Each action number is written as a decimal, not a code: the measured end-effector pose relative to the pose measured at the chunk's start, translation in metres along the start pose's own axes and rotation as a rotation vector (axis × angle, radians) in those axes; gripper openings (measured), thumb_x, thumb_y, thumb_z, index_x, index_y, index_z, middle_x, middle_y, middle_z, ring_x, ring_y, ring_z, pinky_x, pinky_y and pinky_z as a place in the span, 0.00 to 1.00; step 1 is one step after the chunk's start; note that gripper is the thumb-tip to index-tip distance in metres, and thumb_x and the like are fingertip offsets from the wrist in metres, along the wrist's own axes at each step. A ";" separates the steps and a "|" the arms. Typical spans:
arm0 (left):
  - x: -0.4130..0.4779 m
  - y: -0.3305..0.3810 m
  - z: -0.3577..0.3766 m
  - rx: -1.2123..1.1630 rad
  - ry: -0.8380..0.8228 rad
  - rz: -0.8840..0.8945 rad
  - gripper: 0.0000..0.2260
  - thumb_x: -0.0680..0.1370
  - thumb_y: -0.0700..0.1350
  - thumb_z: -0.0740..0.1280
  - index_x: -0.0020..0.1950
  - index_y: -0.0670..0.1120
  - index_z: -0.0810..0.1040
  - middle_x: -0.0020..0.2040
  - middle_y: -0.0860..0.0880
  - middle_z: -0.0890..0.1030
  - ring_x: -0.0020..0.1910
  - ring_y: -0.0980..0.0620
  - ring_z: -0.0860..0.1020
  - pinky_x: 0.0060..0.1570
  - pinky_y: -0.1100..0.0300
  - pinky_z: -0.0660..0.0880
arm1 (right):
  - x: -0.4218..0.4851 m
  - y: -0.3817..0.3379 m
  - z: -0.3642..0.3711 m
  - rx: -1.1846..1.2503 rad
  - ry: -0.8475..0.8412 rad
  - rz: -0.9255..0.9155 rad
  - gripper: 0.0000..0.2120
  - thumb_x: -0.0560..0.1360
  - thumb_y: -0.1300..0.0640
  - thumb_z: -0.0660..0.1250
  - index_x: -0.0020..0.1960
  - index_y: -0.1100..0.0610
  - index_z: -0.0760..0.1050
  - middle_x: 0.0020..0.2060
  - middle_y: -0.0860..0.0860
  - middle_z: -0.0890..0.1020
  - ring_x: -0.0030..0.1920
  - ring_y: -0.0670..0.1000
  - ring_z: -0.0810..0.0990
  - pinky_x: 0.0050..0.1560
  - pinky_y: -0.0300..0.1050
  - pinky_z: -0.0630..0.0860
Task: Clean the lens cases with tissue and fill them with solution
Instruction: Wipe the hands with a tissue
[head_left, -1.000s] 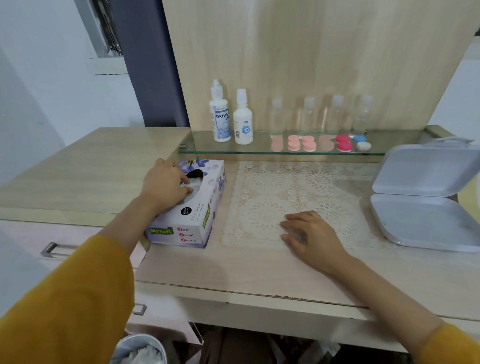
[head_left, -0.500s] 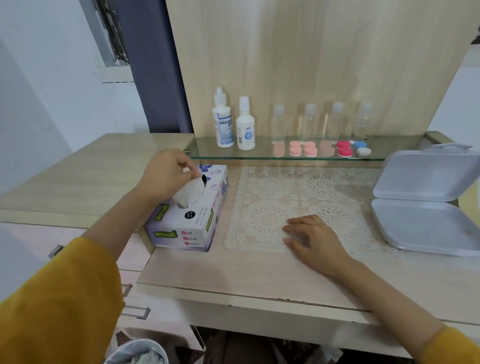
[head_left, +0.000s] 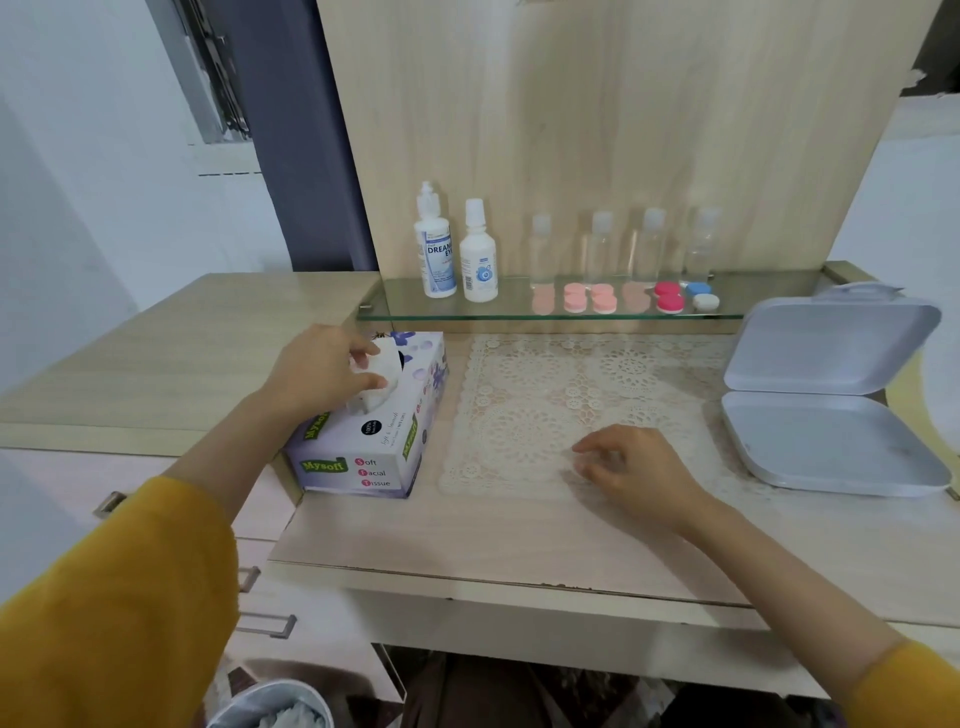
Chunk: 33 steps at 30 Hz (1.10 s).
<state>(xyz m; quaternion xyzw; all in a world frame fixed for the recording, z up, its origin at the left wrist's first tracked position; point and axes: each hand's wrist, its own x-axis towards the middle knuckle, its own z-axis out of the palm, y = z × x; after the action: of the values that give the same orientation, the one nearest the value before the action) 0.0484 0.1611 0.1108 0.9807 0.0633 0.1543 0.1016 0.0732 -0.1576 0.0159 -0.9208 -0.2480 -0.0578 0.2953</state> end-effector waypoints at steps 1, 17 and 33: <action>0.001 -0.002 0.002 0.009 -0.012 -0.008 0.18 0.70 0.50 0.73 0.57 0.45 0.79 0.46 0.49 0.80 0.46 0.51 0.73 0.48 0.57 0.69 | -0.002 0.001 0.003 -0.020 0.000 -0.004 0.10 0.74 0.54 0.67 0.53 0.54 0.81 0.51 0.49 0.82 0.51 0.49 0.77 0.51 0.41 0.70; 0.004 -0.012 0.019 0.178 0.104 0.000 0.11 0.75 0.50 0.67 0.50 0.44 0.82 0.46 0.43 0.82 0.47 0.43 0.76 0.48 0.55 0.66 | -0.008 0.010 0.029 -0.067 0.120 -0.090 0.11 0.72 0.54 0.70 0.53 0.54 0.81 0.52 0.47 0.81 0.56 0.51 0.73 0.51 0.39 0.67; -0.011 0.102 -0.036 -0.572 0.079 0.207 0.04 0.70 0.42 0.73 0.40 0.50 0.81 0.37 0.60 0.78 0.35 0.67 0.75 0.37 0.77 0.68 | -0.004 -0.044 -0.050 0.294 0.289 0.003 0.11 0.72 0.50 0.68 0.51 0.53 0.81 0.44 0.42 0.80 0.43 0.39 0.78 0.50 0.35 0.75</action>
<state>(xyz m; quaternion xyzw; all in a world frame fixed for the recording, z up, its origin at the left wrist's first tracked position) 0.0363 0.0672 0.1631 0.9068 -0.0790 0.2136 0.3546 0.0501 -0.1571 0.0784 -0.8502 -0.2076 -0.1520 0.4592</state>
